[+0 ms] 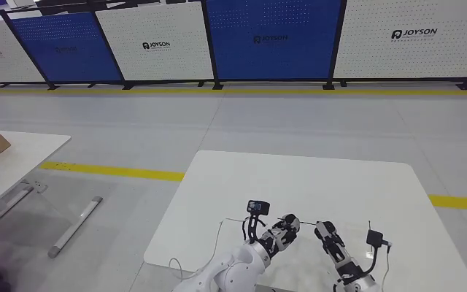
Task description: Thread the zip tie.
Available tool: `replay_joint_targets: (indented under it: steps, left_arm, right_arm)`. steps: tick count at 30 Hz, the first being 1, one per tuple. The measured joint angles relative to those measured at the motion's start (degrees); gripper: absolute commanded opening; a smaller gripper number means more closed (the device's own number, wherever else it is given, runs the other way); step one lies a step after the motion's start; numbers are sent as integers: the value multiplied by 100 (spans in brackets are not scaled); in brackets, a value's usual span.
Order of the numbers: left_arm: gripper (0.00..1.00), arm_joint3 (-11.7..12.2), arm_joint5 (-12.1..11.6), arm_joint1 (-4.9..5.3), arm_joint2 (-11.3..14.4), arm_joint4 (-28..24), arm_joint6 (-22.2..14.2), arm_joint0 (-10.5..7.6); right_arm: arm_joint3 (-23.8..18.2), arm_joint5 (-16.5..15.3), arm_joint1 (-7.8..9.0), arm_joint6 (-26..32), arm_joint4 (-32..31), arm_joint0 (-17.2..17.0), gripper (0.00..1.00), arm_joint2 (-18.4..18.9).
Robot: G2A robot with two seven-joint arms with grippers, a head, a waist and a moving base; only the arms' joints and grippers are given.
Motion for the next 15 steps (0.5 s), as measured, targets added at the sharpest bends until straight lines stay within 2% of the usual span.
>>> replay_joint_targets:
  steps: [8, 11, 12, 15]
  left_arm:
    - [0, -32, 3, -14, -14, -8, 26, 27]
    - [0, -54, -24, -16, -16, 5, 31, 46]
    - [0, -62, -34, -16, -17, 9, 31, 51]
    - [0, -78, -54, -17, -16, 38, 14, 62]
  right_arm:
    - [12, 0, -3, 24, -40, -5, 22, -4]
    - [12, 0, -4, 35, -72, -3, 16, -17]
    - [12, 0, -5, 36, -80, -2, 9, -20]
    - [12, 0, -8, 32, -91, 3, 11, -29]
